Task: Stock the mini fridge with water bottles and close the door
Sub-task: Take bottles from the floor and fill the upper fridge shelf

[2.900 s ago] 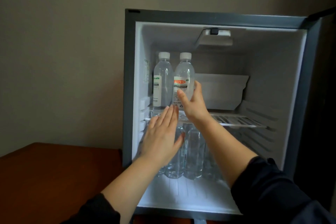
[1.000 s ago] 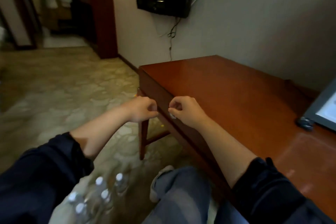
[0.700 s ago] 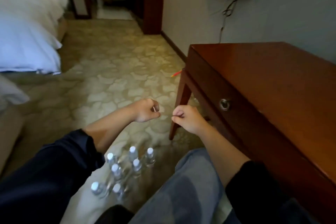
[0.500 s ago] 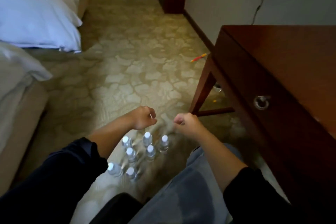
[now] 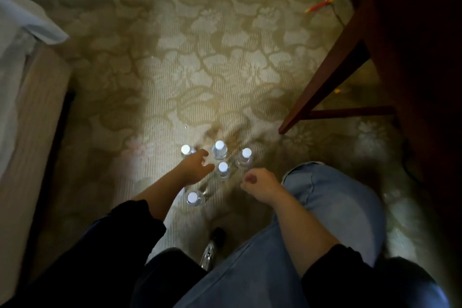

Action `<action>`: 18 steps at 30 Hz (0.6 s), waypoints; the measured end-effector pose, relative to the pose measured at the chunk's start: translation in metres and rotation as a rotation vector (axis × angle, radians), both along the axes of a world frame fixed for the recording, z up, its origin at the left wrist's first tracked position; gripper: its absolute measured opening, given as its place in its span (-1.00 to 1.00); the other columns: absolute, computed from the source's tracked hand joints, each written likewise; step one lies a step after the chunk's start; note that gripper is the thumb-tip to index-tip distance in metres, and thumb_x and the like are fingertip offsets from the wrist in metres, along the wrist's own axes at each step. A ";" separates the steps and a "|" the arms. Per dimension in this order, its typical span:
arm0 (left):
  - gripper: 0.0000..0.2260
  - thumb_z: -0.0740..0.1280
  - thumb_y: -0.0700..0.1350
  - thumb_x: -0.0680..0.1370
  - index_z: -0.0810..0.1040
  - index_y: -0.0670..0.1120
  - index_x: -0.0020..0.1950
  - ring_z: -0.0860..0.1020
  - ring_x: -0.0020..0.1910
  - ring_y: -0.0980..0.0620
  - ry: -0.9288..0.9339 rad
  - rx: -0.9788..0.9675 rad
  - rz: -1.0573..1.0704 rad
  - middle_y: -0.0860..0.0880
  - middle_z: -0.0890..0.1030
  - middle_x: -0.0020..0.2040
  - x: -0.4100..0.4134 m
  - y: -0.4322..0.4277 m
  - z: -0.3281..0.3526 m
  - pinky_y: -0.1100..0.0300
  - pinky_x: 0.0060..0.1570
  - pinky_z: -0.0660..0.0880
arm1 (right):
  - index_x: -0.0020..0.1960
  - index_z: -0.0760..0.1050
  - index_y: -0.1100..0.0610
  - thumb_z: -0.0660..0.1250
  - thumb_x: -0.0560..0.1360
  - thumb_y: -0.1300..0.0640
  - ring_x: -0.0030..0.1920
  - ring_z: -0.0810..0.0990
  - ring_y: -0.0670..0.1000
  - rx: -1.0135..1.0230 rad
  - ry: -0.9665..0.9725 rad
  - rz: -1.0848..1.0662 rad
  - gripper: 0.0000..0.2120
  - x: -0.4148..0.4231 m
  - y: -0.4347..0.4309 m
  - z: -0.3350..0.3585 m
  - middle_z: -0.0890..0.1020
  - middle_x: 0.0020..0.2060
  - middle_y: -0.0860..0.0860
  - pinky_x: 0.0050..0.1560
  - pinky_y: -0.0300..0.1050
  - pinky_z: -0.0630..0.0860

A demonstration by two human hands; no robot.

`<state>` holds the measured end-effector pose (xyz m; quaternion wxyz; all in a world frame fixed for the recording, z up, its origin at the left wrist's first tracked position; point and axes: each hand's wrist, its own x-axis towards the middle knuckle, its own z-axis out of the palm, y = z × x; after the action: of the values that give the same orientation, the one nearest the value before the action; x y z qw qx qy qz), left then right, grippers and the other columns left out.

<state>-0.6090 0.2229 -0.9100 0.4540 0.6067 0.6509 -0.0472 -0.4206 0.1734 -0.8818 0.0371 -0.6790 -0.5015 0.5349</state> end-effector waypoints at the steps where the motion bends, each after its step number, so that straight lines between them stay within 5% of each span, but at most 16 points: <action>1: -0.55 0.27 -0.06 0.56 0.29 -0.19 0.40 0.44 0.29 -0.15 -0.004 -0.005 0.021 -0.22 0.45 0.33 0.004 0.000 -0.009 0.10 0.24 0.35 | 0.01 0.51 0.17 0.27 0.54 0.20 -0.08 0.48 -0.02 -0.004 0.008 -0.031 -0.91 0.002 0.005 -0.003 0.55 -0.07 0.08 -0.29 -0.31 0.35; 6: -0.53 0.28 -0.06 0.55 0.27 -0.14 0.42 0.42 0.33 -0.13 -0.017 -0.008 0.092 -0.17 0.42 0.37 0.021 -0.001 -0.053 0.08 0.29 0.34 | 0.11 0.48 0.27 0.26 0.54 0.21 -0.06 0.45 0.02 -0.107 0.015 0.046 -0.81 0.007 0.018 -0.022 0.47 -0.11 0.05 -0.07 -0.17 0.37; 18: -0.58 0.32 -0.11 0.52 0.37 -0.11 0.37 0.41 0.29 -0.16 0.073 -0.050 -0.053 -0.20 0.46 0.30 0.056 0.037 -0.151 0.07 0.24 0.34 | 0.18 0.47 0.23 0.27 0.54 0.20 0.06 0.49 0.06 -0.119 0.059 -0.025 -0.76 0.012 0.066 -0.064 0.54 0.14 0.16 -0.01 -0.16 0.35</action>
<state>-0.5525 0.2594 -1.0609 0.4435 0.6101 0.6492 -0.0977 -0.4082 0.2399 -0.9458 0.0181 -0.6703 -0.4589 0.5829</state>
